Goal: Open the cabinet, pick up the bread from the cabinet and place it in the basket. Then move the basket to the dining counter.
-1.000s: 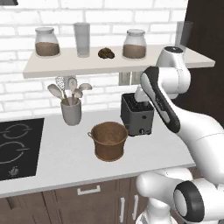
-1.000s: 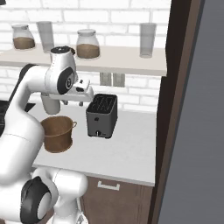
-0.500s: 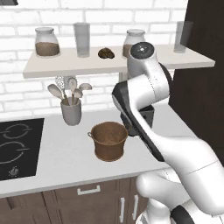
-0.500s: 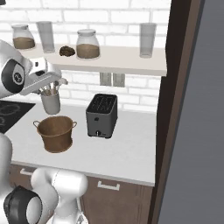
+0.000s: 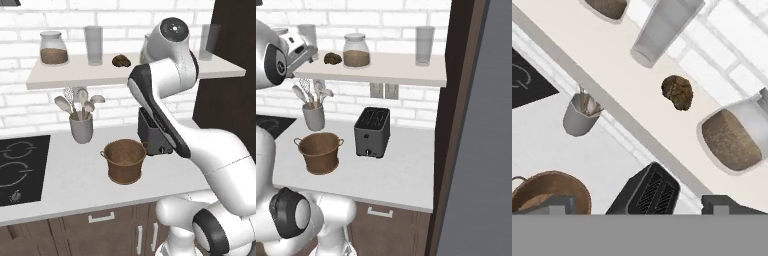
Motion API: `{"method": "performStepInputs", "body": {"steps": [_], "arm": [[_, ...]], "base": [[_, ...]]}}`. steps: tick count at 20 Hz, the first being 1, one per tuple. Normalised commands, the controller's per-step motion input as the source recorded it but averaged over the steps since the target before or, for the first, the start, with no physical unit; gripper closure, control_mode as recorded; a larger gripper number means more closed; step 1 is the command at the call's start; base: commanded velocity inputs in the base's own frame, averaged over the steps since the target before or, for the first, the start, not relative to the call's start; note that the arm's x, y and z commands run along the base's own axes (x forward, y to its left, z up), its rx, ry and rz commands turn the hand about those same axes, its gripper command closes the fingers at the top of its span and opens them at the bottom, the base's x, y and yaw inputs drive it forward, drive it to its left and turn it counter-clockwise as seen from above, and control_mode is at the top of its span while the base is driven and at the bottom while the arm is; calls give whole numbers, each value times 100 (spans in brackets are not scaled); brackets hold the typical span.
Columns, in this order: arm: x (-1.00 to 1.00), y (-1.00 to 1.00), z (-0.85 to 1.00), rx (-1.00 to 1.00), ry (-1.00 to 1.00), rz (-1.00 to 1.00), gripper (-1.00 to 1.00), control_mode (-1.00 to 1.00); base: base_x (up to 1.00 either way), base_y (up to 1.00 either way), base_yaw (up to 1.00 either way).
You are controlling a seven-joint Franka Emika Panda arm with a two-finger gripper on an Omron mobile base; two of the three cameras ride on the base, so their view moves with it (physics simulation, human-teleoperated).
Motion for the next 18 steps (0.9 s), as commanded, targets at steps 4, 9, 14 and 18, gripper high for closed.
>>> {"method": "performStepInputs", "body": {"steps": [4,9,14,18], "arm": [[38,15,19,11,-2,15,-100,-100],[49,5,-6,17,1,0,-100,-100],[74,0,0,0,15,-3,-100,-100],[75,10,1,-6,15,2,-100,-100]], "base": [[0,0,0],[0,0,0],[0,0,0],[0,0,0]]}}
